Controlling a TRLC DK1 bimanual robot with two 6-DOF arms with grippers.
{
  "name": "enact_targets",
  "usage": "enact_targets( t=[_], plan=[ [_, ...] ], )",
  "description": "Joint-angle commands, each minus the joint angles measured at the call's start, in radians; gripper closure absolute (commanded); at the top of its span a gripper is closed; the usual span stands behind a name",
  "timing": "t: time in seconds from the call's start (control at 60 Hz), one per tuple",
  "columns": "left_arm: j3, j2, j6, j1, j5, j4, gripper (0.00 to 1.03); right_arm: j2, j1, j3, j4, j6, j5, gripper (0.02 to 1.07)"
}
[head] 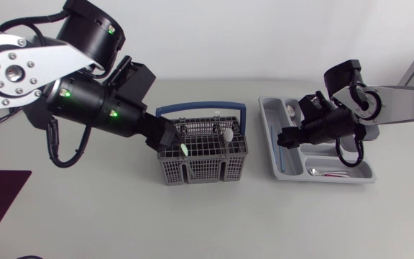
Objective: Unload the cutlery basket into the drawer organizer.
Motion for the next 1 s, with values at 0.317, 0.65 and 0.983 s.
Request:
enact_targets(
  t=[0.317,0.65,0.983],
  plan=[
    [0.089,0.086,-0.067,0.081,0.239,-0.078,0.05,-0.057,0.005,-0.083,0.025,-0.011,0.007,0.46],
    [0.106,0.095,-0.067,0.072,0.217,-0.070,0.05,-0.061,-0.001,-0.089,0.033,-0.014,0.007,0.46],
    [0.112,0.133,-0.070,-0.016,0.061,-0.041,0.05,-0.061,-0.001,-0.108,0.051,-0.017,0.007,0.46]
  ],
)
